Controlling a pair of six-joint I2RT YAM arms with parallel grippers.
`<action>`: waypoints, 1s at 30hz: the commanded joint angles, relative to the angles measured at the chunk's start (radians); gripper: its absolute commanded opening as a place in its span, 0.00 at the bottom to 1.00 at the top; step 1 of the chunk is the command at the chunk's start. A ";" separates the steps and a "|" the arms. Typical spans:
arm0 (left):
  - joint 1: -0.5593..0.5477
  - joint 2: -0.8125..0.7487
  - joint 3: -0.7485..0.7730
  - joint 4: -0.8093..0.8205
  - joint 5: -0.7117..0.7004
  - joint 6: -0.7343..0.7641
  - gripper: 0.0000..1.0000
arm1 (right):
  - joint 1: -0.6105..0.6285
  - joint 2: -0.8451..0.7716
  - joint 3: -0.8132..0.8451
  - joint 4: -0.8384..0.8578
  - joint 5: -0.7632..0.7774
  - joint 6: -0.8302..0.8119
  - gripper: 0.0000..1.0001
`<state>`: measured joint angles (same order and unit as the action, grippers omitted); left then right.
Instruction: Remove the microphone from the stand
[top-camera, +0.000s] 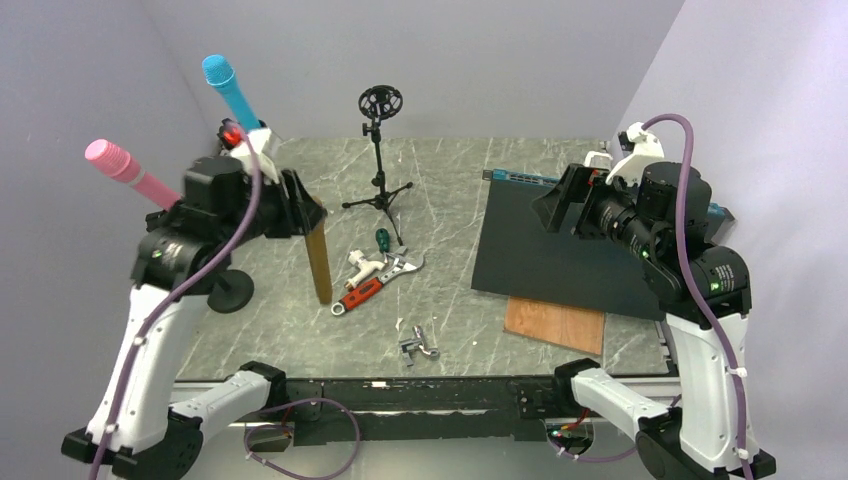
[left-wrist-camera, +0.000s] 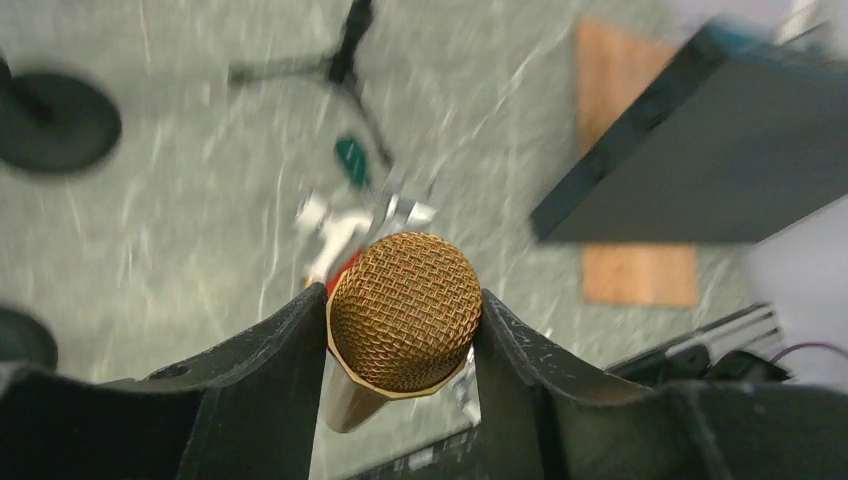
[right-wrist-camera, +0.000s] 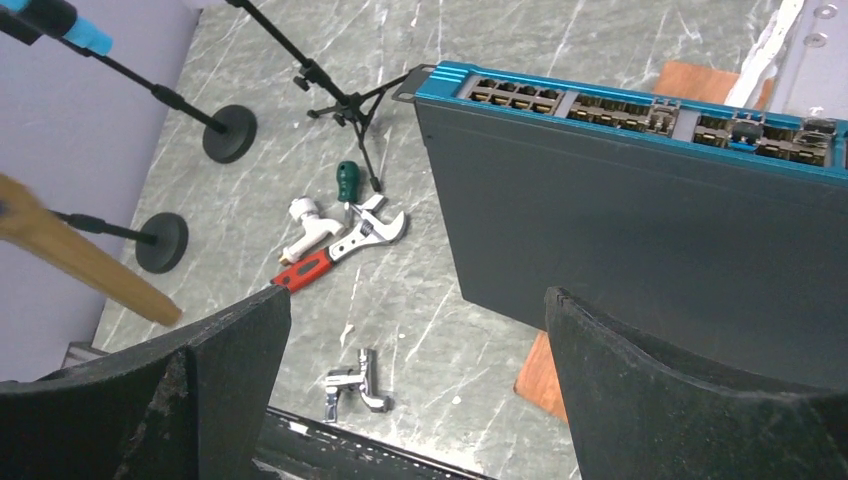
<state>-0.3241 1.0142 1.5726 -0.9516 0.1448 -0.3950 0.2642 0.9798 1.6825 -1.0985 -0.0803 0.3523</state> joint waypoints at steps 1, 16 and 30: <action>0.000 -0.010 -0.177 -0.157 -0.075 -0.049 0.00 | 0.008 -0.022 -0.004 0.039 -0.035 0.021 1.00; 0.076 0.312 -0.504 -0.001 -0.163 -0.037 0.00 | 0.009 -0.066 -0.006 -0.011 0.001 0.076 1.00; 0.131 0.599 -0.494 0.102 -0.142 -0.091 0.00 | 0.009 -0.114 -0.078 -0.024 0.041 0.103 1.00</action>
<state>-0.2031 1.5932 1.0557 -0.8974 0.0044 -0.4431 0.2699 0.8753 1.6157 -1.1172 -0.0597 0.4358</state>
